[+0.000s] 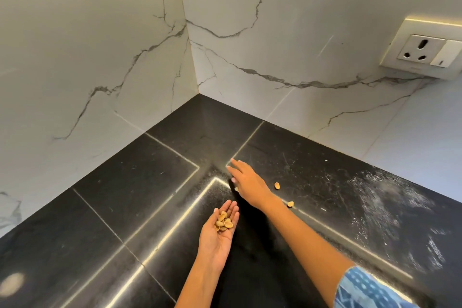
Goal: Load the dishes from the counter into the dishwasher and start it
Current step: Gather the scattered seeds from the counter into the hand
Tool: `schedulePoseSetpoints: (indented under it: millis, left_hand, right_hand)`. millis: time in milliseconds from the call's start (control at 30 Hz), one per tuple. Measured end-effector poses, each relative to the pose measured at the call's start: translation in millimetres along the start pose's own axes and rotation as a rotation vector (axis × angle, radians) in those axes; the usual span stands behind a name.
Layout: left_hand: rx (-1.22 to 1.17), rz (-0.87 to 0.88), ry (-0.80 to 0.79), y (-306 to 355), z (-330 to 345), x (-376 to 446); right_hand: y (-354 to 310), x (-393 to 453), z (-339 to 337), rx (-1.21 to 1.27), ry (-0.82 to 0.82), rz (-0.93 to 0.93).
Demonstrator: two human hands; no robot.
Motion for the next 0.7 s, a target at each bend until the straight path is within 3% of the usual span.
schedulePoseSetpoints:
  millis: [133, 433, 567, 700]
  left_hand:
    - [-0.004, 0.014, -0.005, 5.4, -4.9, -0.9]
    - [0.060, -0.042, -0.027, -10.0, -16.6, -12.3]
    - [0.118, -0.096, -0.071, -26.7, -10.7, -22.7]
    - [0.181, -0.148, -0.106, -44.4, -4.0, -29.0]
  right_hand:
    - [-0.1, 7.8, 23.2, -0.162, -0.171, -0.024]
    - [19.9, -103.7, 5.2, -0.019, 0.105, 0.069]
    - [39.1, -131.0, 0.6, -0.105, 0.095, 0.130]
    - [51.4, -135.0, -16.8, -0.032, 0.111, 0.274]
Point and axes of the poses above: each hand's wrist, its own x-axis towards the middle knuckle, its own z-axis out of the palm, y = z × x, the point moved 2 cm from there along x, towards the middle knuckle, and after that the axes turned 12 degrees about z, right-handed, at the moved point
